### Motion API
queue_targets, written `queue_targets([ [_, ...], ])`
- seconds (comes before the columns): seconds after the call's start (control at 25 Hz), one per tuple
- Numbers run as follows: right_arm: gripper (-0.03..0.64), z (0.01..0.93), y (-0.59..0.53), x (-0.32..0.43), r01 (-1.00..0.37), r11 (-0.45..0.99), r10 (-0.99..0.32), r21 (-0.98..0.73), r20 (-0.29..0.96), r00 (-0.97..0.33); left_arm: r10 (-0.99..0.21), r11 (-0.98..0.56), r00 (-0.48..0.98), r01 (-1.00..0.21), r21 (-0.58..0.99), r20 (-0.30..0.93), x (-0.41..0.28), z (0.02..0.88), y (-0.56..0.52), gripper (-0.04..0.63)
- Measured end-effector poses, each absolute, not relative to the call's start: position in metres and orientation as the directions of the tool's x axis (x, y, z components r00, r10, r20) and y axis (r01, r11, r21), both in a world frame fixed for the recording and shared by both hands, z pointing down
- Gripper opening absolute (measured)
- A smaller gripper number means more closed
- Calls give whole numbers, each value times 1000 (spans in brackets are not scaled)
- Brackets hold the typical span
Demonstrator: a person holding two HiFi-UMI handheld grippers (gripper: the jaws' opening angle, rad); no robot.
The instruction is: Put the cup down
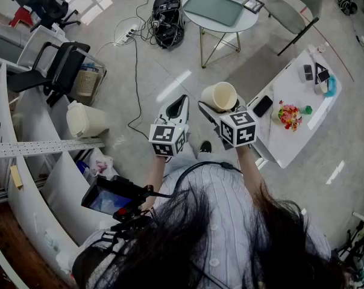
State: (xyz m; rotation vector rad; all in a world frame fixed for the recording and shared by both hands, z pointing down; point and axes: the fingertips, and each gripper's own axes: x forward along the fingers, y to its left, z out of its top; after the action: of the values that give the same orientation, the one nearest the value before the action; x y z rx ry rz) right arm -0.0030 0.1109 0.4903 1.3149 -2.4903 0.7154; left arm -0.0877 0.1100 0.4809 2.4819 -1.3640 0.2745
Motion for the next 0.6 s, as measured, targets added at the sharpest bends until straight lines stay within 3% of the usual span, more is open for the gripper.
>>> queue_targets([
  [0.6, 417, 489, 106, 4, -833, 462, -724, -305, 413, -553, -775, -545, 555, -829, 123, 302, -75, 475, 107, 17],
])
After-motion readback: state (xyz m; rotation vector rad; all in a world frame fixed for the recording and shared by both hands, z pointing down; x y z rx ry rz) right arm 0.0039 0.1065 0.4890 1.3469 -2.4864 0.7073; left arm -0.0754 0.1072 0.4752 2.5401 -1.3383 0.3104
